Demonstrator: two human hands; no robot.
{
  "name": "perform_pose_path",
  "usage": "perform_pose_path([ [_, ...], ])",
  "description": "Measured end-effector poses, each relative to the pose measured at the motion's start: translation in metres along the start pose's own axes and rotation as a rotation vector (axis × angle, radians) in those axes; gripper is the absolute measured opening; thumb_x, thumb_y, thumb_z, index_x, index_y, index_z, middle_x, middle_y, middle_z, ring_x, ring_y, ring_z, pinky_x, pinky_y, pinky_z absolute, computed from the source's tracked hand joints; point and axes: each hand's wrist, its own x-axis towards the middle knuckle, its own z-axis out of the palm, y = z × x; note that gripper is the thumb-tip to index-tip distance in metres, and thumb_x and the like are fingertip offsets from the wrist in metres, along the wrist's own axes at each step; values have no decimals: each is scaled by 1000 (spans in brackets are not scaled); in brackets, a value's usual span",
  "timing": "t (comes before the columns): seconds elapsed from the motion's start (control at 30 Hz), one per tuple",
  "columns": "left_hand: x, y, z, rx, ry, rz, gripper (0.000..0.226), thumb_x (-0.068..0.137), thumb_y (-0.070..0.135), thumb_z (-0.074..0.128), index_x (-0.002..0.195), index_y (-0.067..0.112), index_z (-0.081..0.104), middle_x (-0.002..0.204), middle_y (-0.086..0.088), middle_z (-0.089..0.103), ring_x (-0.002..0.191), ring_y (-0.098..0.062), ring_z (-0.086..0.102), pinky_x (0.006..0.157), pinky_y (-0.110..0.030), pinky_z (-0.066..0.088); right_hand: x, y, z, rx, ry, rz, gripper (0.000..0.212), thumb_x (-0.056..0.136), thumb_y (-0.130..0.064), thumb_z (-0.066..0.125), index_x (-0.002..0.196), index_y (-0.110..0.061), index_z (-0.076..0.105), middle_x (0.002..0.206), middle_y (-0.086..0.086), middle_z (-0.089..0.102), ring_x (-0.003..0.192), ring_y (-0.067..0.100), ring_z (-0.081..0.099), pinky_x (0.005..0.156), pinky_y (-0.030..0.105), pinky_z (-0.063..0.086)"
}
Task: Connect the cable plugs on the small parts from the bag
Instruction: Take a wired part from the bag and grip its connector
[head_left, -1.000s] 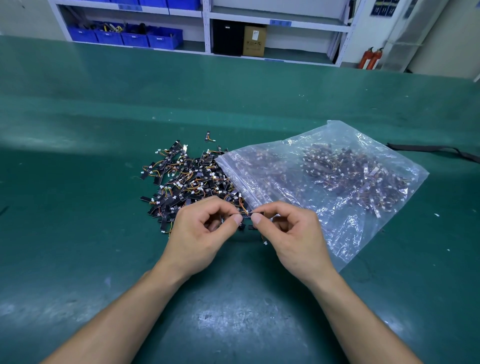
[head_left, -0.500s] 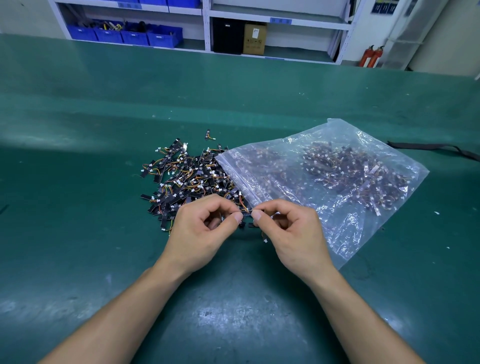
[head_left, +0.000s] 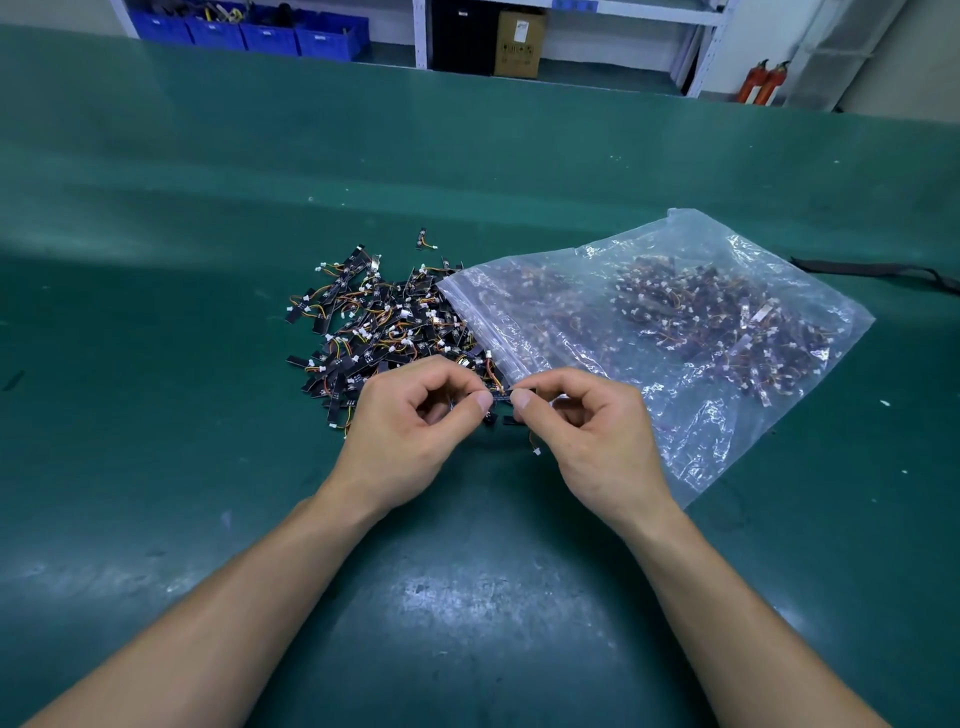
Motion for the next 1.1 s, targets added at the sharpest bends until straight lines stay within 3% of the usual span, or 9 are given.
perform_pose_path([
  [0.23,0,-1,-1,14,-10,13,6,85,20,70,79,21,69,70,9,62,57,-27,44,53,-28,35,0,0,1,-3,-1,-12,10,86,-27,71,76,-30,73,69,15,66,55,40,51,55,51,44],
  [0.37,0,-3,0,20,-7,12,7,85,20,70,79,23,69,69,12,61,55,-21,41,53,-26,34,0,-1,0,4,1,-5,12,88,-23,72,77,-29,73,69,-3,69,55,34,52,53,45,44],
  [0.6,0,-4,1,6,-5,0,9,86,20,70,77,22,68,66,13,59,54,-11,37,53,-24,33,-1,-1,1,-1,2,3,10,87,-22,72,79,-29,74,71,-1,71,58,39,55,56,50,48],
  [0.73,0,-4,0,4,-2,5,10,85,20,70,77,25,68,67,13,60,53,-11,37,52,-24,33,-1,0,1,-12,6,-7,13,88,-21,72,78,-31,74,70,6,69,57,39,54,55,51,47],
  [0.83,0,-3,0,3,-4,4,7,85,21,70,80,25,69,67,13,61,52,-23,39,51,-29,33,0,0,1,-15,7,-1,18,90,-18,73,77,-30,74,71,17,67,56,40,53,55,51,46],
  [0.9,0,-3,-1,-5,-6,1,5,85,22,70,81,25,70,68,13,61,54,-29,40,51,-32,34,0,0,1,-18,1,2,21,92,-14,73,78,-29,73,71,13,68,57,40,53,56,50,46],
  [1.1,0,-3,0,1,0,10,8,85,20,70,79,25,69,66,11,61,54,-27,40,52,-29,34,-1,0,0,7,-3,0,20,91,-14,75,78,-30,74,70,-6,71,56,34,54,54,45,46],
])
